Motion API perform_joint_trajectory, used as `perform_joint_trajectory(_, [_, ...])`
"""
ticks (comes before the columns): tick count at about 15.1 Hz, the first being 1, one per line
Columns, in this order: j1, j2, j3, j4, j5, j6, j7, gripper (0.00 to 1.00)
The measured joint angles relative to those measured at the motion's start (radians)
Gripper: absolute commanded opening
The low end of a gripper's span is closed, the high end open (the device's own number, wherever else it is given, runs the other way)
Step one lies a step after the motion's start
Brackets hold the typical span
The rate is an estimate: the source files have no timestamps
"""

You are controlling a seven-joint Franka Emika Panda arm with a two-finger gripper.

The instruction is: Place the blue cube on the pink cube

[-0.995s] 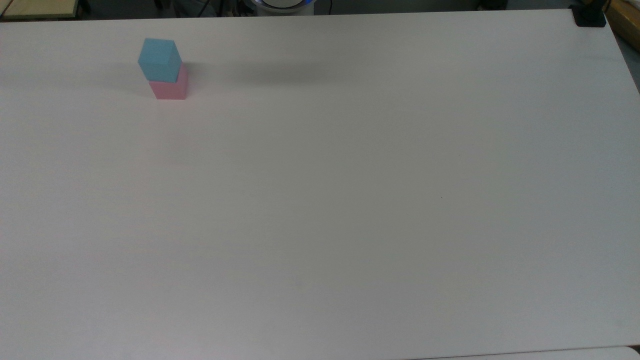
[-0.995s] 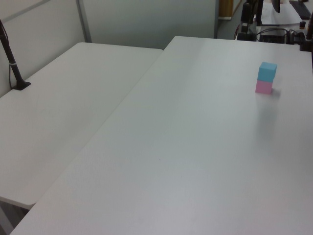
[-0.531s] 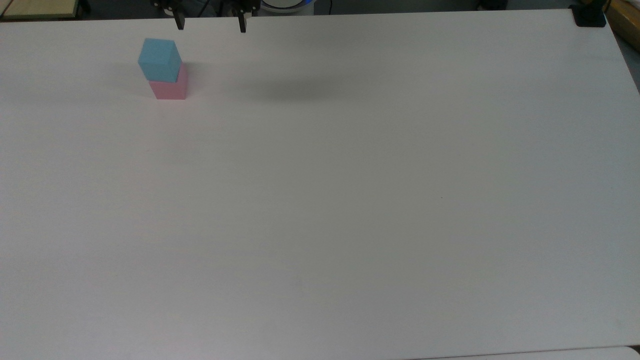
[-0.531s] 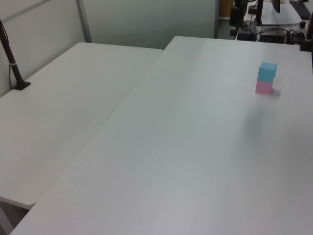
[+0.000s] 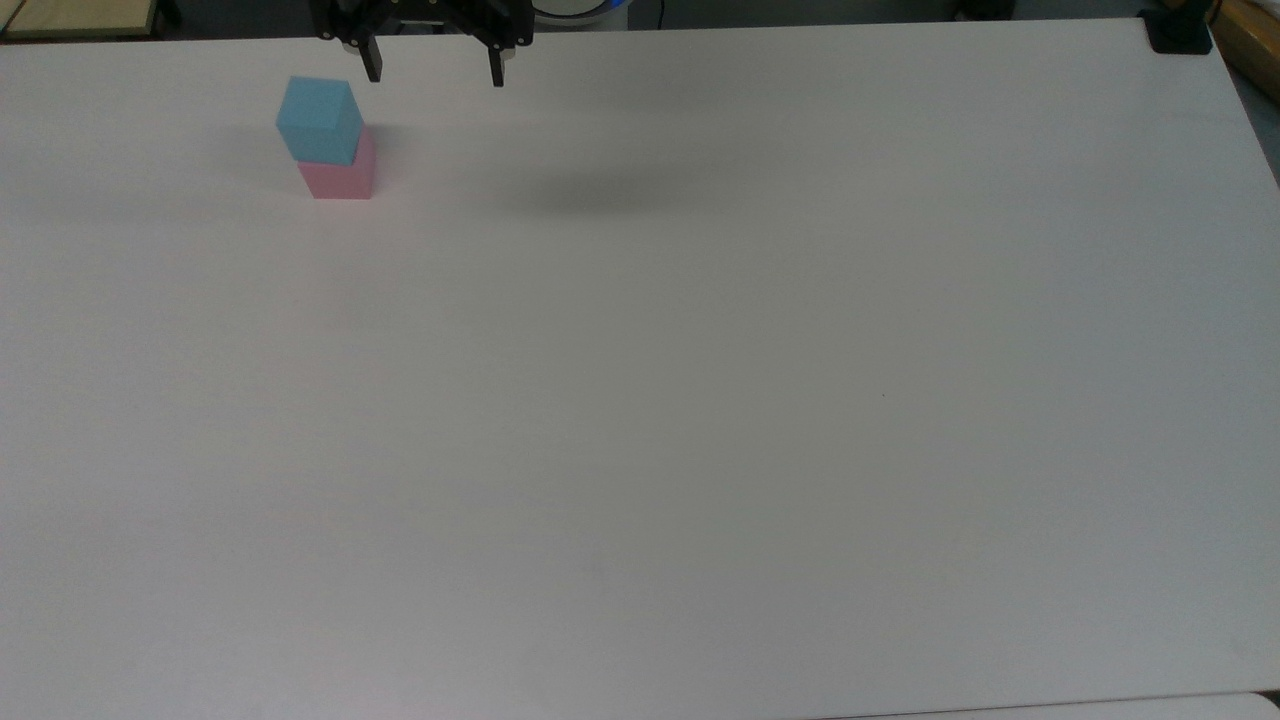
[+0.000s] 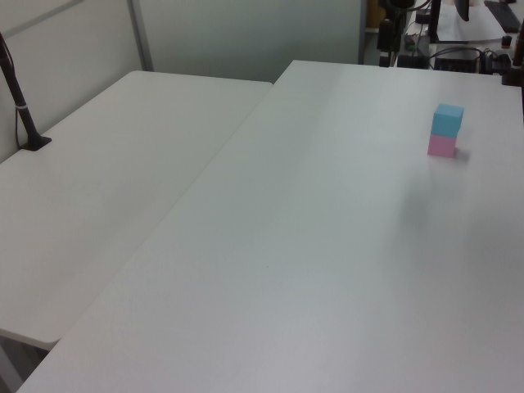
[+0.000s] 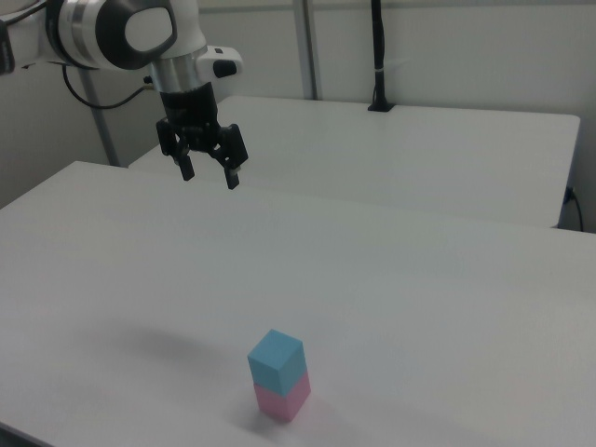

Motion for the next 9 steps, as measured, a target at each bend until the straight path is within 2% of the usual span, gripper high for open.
perform_joint_trajectory(4, [0.013, 0.000, 0.000, 0.001, 0.000, 0.000, 0.009, 1.00])
perform_joint_trajectory(9, [0.076, 0.000, 0.003, 0.002, 0.000, 0.000, 0.066, 1.00])
